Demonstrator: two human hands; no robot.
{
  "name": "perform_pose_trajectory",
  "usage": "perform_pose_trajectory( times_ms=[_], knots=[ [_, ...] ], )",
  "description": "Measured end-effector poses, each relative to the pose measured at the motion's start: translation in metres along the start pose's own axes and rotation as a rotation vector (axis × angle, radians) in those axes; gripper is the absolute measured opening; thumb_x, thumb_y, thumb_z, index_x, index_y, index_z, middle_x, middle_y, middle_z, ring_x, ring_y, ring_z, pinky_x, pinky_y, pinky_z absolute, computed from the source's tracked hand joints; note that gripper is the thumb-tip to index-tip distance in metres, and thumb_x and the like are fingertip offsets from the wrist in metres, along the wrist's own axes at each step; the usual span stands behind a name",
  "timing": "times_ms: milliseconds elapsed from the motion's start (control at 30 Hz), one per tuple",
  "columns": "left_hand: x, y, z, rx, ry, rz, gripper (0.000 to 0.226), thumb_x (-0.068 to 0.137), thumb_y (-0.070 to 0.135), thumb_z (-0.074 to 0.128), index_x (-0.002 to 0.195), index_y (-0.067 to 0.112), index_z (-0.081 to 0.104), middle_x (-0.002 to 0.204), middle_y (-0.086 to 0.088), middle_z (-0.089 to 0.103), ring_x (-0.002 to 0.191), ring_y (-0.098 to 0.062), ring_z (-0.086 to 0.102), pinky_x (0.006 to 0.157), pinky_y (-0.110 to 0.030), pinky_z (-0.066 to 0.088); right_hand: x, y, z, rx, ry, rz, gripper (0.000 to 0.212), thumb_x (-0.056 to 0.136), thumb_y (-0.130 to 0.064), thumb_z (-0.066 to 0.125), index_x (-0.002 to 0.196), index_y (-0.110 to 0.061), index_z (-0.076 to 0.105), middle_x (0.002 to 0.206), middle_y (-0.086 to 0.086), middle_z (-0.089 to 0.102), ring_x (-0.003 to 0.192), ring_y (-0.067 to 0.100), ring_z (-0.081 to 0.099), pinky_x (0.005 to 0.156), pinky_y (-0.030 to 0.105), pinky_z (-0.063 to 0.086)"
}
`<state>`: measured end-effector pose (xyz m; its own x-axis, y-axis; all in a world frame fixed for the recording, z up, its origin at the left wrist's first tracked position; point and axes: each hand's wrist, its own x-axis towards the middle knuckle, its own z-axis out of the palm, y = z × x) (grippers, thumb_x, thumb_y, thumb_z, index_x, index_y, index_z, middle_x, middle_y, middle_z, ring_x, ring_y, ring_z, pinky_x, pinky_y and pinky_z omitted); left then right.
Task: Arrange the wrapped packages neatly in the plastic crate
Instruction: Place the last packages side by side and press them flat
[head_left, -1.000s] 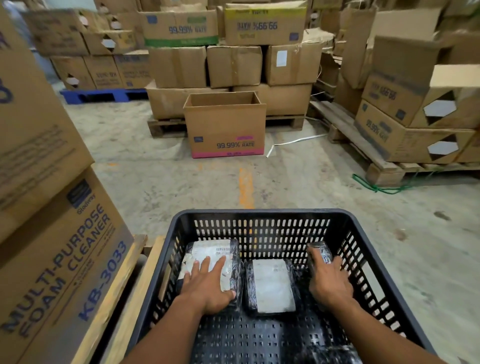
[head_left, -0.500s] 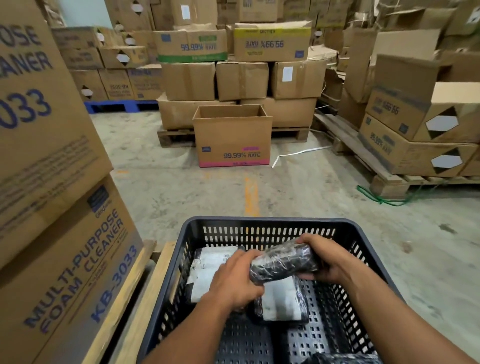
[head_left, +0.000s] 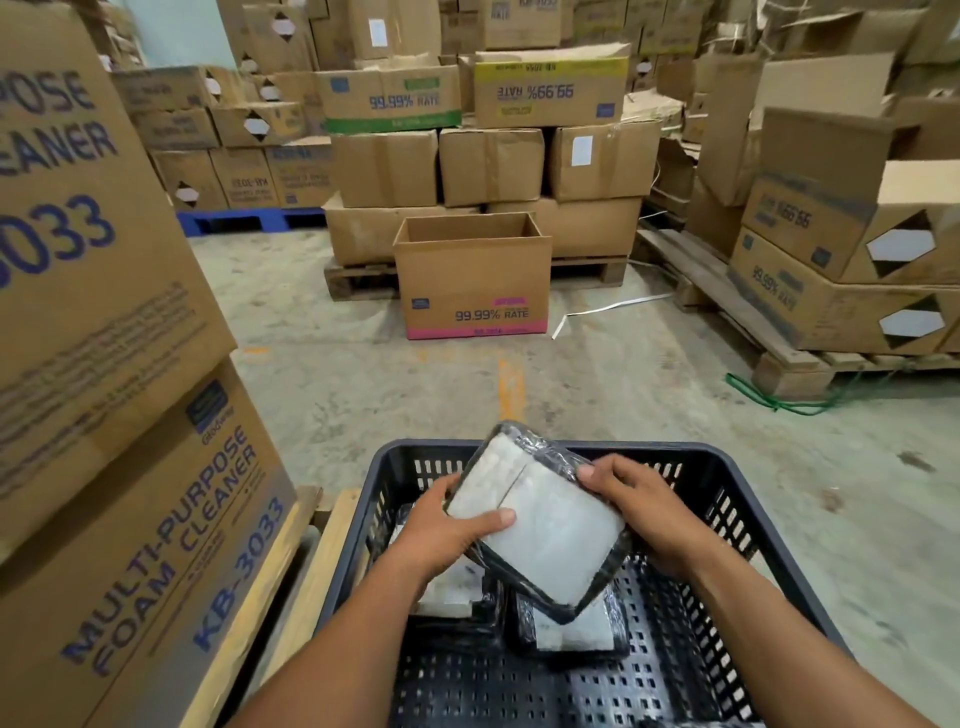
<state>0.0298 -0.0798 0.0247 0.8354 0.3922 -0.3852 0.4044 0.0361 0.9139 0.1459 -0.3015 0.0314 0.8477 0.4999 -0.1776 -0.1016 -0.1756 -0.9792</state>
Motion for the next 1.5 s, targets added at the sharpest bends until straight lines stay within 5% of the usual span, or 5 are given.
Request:
perform_pose_trajectory(
  times_ms=[467,633,800,1100,1500],
  knots=[
    [0.018,-0.008,-0.001,-0.196,0.117,0.015,0.058,0.084,0.014,0.084,0.137,0.021,0.06,0.097,-0.005,0.081,0.088,-0.019,0.077,0.079,-0.033,0.061,0.006,0.039,0.014,0.047,-0.201,0.144,0.122,0.055,-0.027,0.101,0.146,-0.056,0.026,0.135,0.003,0.059,0.104,0.026,0.076,0.08,0.043,0.065],
    [0.024,-0.027,0.007,0.377,-0.013,-0.003,0.079,0.094,0.053,0.064,0.161,0.034,0.027,0.168,-0.002,0.028,0.15,-0.028,0.033,0.114,-0.038,0.033,0.006,0.061,-0.017,0.046,-0.075,0.221,0.107,0.07,-0.015,0.09,0.154,-0.044,0.031,0.132,0.016,0.064,0.092,0.034,0.079,0.074,0.047,0.065],
    [0.03,-0.077,-0.002,1.121,-0.151,-0.036,0.09,0.096,0.061,0.051,0.163,0.038,-0.007,0.17,-0.001,-0.025,0.155,-0.028,-0.025,0.127,-0.053,-0.004,0.008,0.103,-0.016,0.028,0.097,0.276,0.103,0.08,-0.006,0.084,0.157,-0.039,0.023,0.142,0.021,0.058,0.099,0.031,0.075,0.082,0.051,0.064],
    [0.034,-0.087,-0.006,1.141,-0.131,0.009,0.091,0.093,0.066,0.049,0.162,0.041,-0.006,0.17,0.002,-0.025,0.154,-0.025,-0.028,0.125,-0.051,-0.006,0.033,0.146,0.019,-0.576,-0.017,0.473,0.111,0.09,-0.054,0.067,0.16,-0.036,-0.017,0.171,0.022,-0.008,0.154,0.051,0.0,0.124,0.062,0.005],
    [0.031,-0.076,-0.006,1.116,-0.143,-0.01,0.093,0.093,0.064,0.054,0.163,0.039,-0.002,0.171,0.001,-0.021,0.156,-0.024,-0.023,0.126,-0.051,-0.002,0.001,0.103,-0.022,-0.533,-0.321,0.482,0.087,0.077,-0.024,0.088,0.148,-0.021,0.037,0.132,0.01,0.056,0.118,0.027,0.06,0.107,0.041,0.048]
  ],
)
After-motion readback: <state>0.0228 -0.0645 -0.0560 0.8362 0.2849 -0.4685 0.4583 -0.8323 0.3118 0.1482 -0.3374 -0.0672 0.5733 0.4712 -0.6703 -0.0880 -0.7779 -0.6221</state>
